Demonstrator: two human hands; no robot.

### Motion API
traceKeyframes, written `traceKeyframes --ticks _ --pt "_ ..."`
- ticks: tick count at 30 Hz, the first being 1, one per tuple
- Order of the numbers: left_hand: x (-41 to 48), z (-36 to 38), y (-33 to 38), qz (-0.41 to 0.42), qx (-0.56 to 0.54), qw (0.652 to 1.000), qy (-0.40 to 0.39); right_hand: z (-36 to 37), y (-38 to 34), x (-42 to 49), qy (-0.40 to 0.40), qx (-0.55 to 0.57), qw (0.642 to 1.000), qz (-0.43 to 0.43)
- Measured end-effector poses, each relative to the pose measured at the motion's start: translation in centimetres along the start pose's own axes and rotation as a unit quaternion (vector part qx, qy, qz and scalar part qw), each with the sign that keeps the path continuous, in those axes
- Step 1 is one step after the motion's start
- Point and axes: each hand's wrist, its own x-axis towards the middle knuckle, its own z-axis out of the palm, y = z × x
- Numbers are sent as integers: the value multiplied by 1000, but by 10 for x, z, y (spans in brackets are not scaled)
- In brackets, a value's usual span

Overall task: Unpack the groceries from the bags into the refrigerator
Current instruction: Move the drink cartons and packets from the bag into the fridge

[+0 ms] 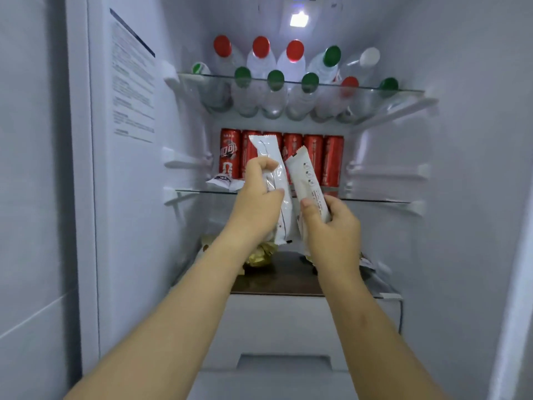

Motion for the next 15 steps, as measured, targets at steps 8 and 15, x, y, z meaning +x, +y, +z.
traceKeyframes --ticks 8,15 --pt "64 -12 8 -65 41 997 -12 21 -23 63 -54 43 996 63" --pt "107 -10 -1 -87 123 988 -22 34 -21 109 -121 -23 984 131"
